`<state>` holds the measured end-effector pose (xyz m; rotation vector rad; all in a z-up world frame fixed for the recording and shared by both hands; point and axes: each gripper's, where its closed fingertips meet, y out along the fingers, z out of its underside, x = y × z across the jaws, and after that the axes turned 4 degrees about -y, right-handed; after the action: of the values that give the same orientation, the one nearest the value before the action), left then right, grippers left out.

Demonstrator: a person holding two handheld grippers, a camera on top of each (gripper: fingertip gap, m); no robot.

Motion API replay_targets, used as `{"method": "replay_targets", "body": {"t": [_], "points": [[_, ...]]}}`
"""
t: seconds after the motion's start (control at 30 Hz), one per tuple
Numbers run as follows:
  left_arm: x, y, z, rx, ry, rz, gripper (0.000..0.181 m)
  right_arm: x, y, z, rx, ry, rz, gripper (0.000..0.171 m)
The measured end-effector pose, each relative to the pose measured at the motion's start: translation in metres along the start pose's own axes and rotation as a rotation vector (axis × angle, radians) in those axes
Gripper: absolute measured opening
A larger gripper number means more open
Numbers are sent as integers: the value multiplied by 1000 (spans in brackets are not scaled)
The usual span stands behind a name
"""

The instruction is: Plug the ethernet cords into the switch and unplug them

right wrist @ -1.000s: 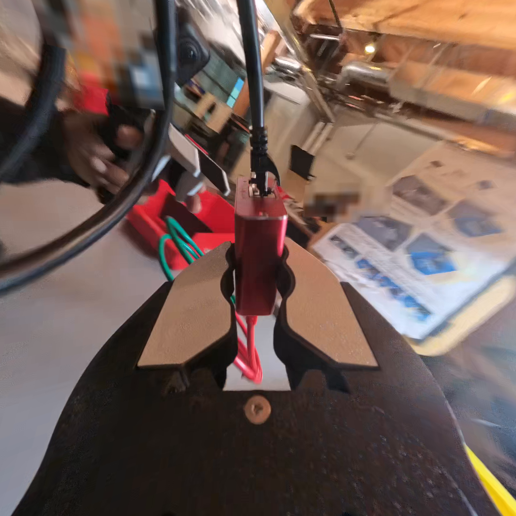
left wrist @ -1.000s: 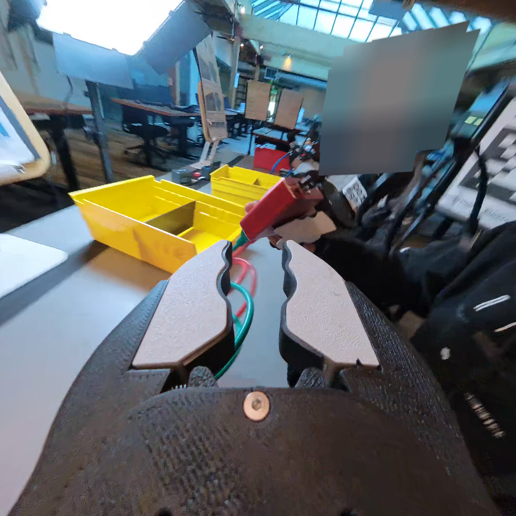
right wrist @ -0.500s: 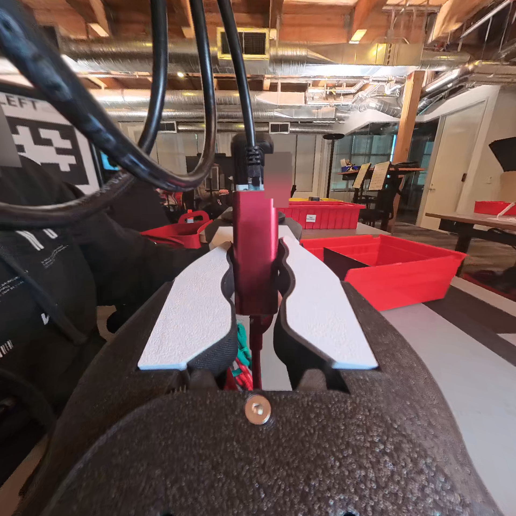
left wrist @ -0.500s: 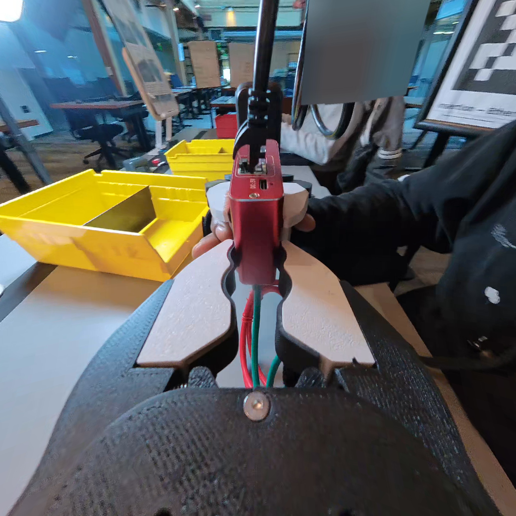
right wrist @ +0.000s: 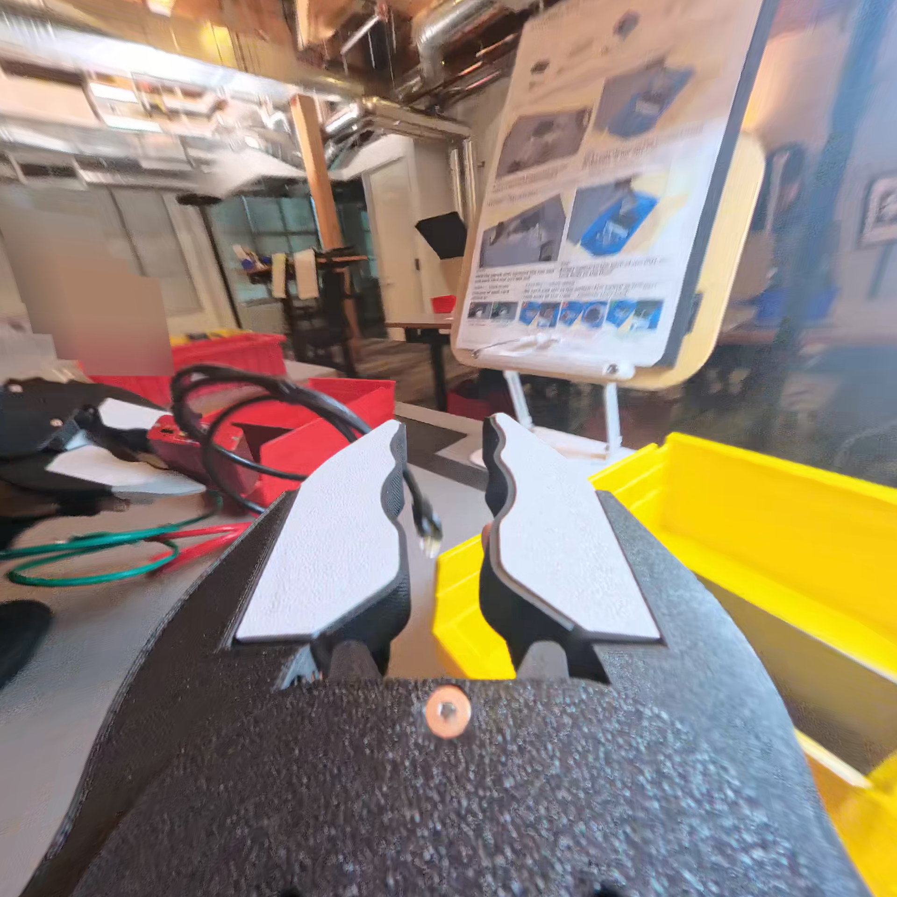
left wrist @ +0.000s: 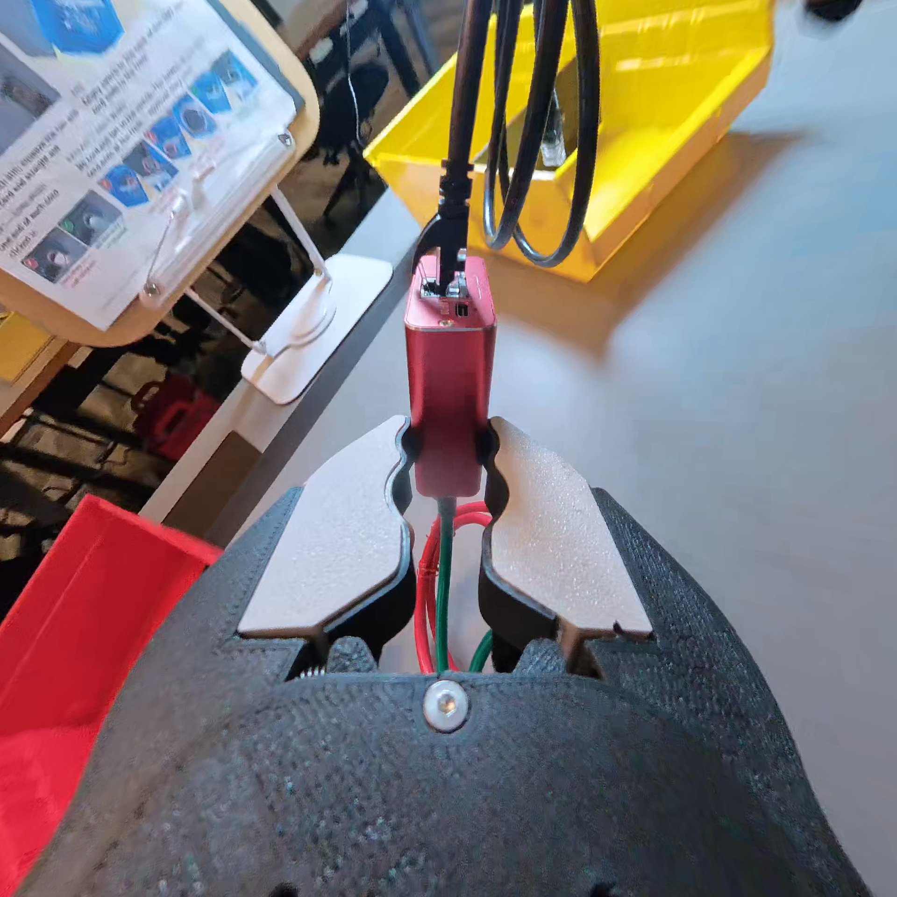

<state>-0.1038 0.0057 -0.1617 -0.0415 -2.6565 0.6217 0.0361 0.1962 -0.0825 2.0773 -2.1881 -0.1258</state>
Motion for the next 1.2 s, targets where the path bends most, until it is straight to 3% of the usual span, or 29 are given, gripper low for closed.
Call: {"method": "replay_targets", "body": {"t": [0.13,0.27,0.4,0.5,0.73,1.2], "points": [[-10,19,19,102,47,-3,27,55,-4,-14,171,-345,-83,28],[-30,35,30,157,75,41,27,122,20,30,392,-665,-217,28],[-45,43,36,186,142,51,27,145,41,73,522,-978,-251,29],[-53,43,34,171,176,75,27,147,45,104,629,-1051,-288,28],[-63,42,39,149,250,142,27,146,43,130,636,-1048,-312,14],[-76,43,46,121,301,236,27,146,32,152,717,-1002,-350,20]]}}
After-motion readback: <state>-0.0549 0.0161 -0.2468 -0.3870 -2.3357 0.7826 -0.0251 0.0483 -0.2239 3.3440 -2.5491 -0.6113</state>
